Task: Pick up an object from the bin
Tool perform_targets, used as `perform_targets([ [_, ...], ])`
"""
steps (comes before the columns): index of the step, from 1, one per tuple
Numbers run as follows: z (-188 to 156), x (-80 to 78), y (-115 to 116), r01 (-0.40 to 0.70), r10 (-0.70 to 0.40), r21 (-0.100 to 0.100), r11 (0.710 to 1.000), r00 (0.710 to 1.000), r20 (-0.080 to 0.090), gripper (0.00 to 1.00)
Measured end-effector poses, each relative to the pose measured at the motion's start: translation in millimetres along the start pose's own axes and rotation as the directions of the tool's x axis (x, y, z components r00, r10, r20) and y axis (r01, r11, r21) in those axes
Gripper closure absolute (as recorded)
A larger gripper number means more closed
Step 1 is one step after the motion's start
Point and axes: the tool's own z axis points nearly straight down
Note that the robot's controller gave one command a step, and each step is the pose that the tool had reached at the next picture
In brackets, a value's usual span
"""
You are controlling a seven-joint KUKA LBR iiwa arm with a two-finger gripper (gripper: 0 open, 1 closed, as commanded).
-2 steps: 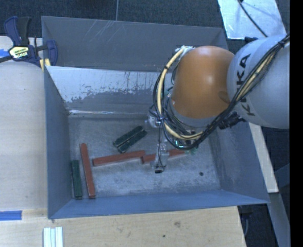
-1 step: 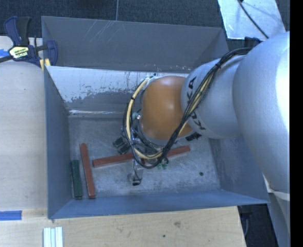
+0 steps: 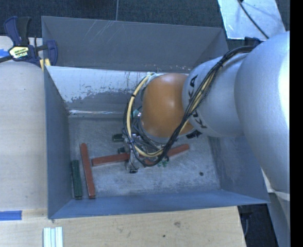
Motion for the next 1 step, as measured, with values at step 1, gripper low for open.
perform_targets([
  [1, -150.5, 10.2, -32.6, 0.067, -0.067, 0.003, 0.998, 0.998, -0.005, 1.00],
])
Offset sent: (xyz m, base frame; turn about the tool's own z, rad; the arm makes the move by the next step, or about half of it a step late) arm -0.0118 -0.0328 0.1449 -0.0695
